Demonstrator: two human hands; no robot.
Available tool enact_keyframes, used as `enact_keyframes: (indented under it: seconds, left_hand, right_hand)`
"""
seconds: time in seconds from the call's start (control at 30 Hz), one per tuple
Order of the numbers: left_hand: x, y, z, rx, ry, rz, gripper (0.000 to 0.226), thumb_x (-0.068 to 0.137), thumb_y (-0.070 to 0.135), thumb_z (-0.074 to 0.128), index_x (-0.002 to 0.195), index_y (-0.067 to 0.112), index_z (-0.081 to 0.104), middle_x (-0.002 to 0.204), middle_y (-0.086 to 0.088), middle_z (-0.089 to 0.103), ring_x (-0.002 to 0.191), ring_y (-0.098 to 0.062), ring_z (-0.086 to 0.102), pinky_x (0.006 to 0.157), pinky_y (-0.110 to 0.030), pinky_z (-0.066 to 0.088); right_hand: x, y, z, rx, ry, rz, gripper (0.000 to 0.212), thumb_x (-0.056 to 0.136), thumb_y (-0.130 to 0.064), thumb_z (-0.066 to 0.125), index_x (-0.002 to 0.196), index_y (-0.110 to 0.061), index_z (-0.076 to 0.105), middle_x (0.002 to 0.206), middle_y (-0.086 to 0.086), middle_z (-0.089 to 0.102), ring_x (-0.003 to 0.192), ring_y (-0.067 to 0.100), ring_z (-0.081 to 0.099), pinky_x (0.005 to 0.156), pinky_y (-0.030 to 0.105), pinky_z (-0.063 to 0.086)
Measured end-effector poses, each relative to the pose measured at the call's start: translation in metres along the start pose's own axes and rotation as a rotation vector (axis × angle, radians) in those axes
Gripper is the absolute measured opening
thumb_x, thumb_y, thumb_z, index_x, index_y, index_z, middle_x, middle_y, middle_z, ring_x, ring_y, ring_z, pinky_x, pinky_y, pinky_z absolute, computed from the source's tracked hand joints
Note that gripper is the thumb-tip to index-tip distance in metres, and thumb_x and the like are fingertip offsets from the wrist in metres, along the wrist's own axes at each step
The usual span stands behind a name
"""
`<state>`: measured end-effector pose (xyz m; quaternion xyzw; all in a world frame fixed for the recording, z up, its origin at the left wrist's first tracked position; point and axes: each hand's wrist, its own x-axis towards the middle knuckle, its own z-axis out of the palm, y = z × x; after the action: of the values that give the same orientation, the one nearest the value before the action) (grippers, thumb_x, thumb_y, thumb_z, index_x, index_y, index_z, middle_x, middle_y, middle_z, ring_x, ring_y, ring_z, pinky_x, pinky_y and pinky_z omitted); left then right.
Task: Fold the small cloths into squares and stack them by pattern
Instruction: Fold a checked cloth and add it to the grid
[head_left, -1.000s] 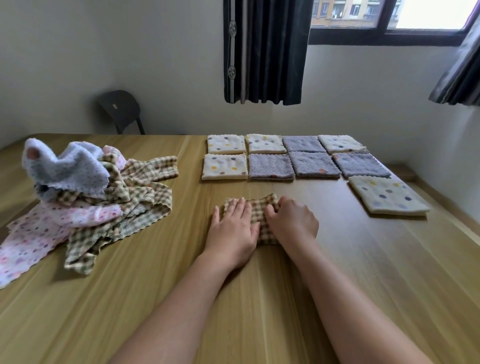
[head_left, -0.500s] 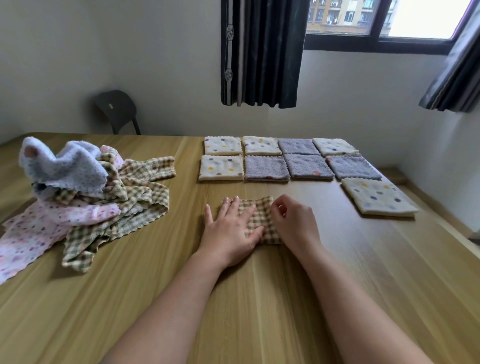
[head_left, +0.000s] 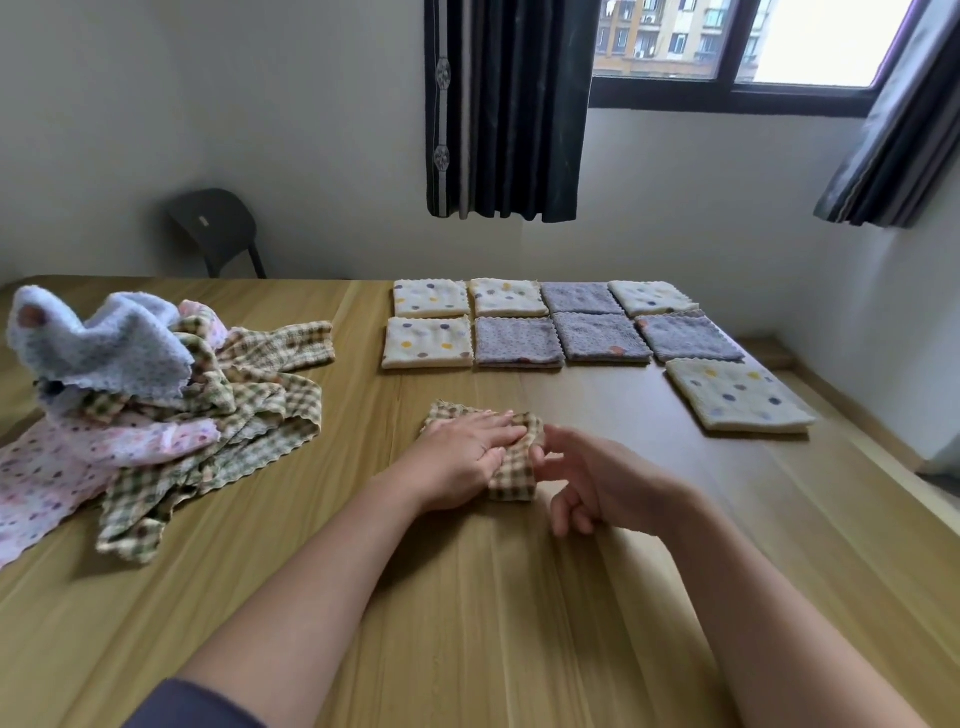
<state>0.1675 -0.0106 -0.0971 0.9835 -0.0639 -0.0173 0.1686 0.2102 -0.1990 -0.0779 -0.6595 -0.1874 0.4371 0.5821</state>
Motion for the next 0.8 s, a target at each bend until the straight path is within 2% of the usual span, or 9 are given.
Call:
enact_keyframes:
  seconds: [0.07,0.23,0.33,0.43,0.53,0.6,0.63,0.7,0.8]
  left_hand:
    - [-0.001,-0.001,0.002,0.018,-0.007,0.005,0.046,0.103,0.03,0.032,0.149,0.037,0.027,0.159,0.016,0.013,0.146,-0.004,0.008,0.116,-0.032,0.005]
    - [-0.002,0.0,0.009,0.075,0.012,-0.003,0.048,0.103,0.031,0.031,0.15,0.038,0.022,0.159,0.017,0.008,0.146,-0.003,0.003,0.117,-0.032,0.002]
    - [-0.002,0.003,0.008,-0.072,0.037,0.006,0.047,0.102,0.028,0.033,0.149,0.029,0.031,0.159,0.01,0.016,0.147,-0.007,0.008,0.119,-0.034,0.002]
    - [-0.016,0.0,0.005,-0.35,0.377,-0.072,0.043,0.094,0.023,0.04,0.131,0.013,0.056,0.145,-0.003,0.046,0.137,-0.017,0.037,0.113,-0.023,0.022]
    - [-0.044,-0.012,-0.005,-0.331,0.664,-0.234,0.026,0.091,0.004,0.05,0.107,0.013,0.067,0.112,0.0,0.062,0.099,-0.014,0.058,0.086,-0.017,0.039]
    - [-0.062,-0.019,-0.015,-0.343,0.63,-0.373,0.022,0.09,0.004,0.05,0.095,0.017,0.067,0.096,0.002,0.065,0.077,-0.011,0.06,0.068,-0.019,0.043]
    - [-0.067,-0.022,-0.019,-0.405,0.558,-0.436,0.022,0.09,0.004,0.049,0.09,0.018,0.066,0.087,0.002,0.067,0.066,-0.011,0.062,0.057,-0.02,0.044]
    - [-0.075,-0.023,-0.025,-0.629,0.356,-0.522,0.023,0.092,0.001,0.044,0.091,0.012,0.064,0.075,-0.003,0.065,0.047,-0.012,0.059,0.039,-0.021,0.04]
    - [-0.078,-0.019,-0.031,-0.887,0.113,-0.567,0.024,0.094,-0.006,0.037,0.099,0.006,0.058,0.069,-0.01,0.063,0.038,-0.013,0.053,0.032,-0.019,0.034]
  right_hand:
    - [-0.003,-0.001,-0.001,-0.049,-0.026,0.025,0.036,0.101,-0.044,0.027,0.082,-0.018,0.043,0.089,0.008,0.052,0.042,0.018,0.056,0.032,0.019,0.034]
    - [-0.013,-0.001,-0.008,-0.138,0.098,0.026,0.032,0.102,-0.035,0.033,0.081,-0.014,0.045,0.077,0.004,0.052,0.037,0.013,0.035,0.035,0.018,0.025]
    - [-0.011,0.001,-0.006,-0.277,0.348,-0.173,0.025,0.1,-0.019,0.04,0.079,-0.011,0.051,0.072,0.005,0.055,0.042,0.015,0.041,0.039,0.023,0.029]
    - [0.005,-0.004,0.007,-0.603,0.707,-0.438,0.019,0.094,-0.011,0.05,0.082,-0.018,0.062,0.082,0.001,0.068,0.071,0.019,0.062,0.063,0.03,0.046]
    - [0.03,-0.007,0.027,-0.841,0.67,-0.505,0.029,0.097,-0.01,0.045,0.117,-0.015,0.065,0.119,0.004,0.066,0.11,0.02,0.06,0.087,0.023,0.041]
    - [0.049,-0.001,0.036,-1.058,0.512,-0.394,0.041,0.101,-0.02,0.036,0.142,-0.017,0.044,0.151,0.006,0.04,0.141,0.021,0.032,0.113,0.03,0.026]
    - [0.056,0.003,0.037,-1.191,0.452,-0.313,0.046,0.103,-0.028,0.031,0.148,-0.018,0.032,0.159,0.006,0.023,0.147,0.022,0.015,0.119,0.036,0.014]
    - [0.063,0.008,0.037,-1.355,0.41,-0.192,0.054,0.103,-0.042,0.022,0.153,-0.022,0.015,0.162,0.006,0.004,0.149,0.026,-0.003,0.12,0.043,0.0]
    - [0.064,0.013,0.039,-1.38,0.429,-0.139,0.059,0.101,-0.05,0.018,0.155,-0.028,0.006,0.162,0.006,-0.005,0.148,0.027,-0.01,0.12,0.045,-0.005]
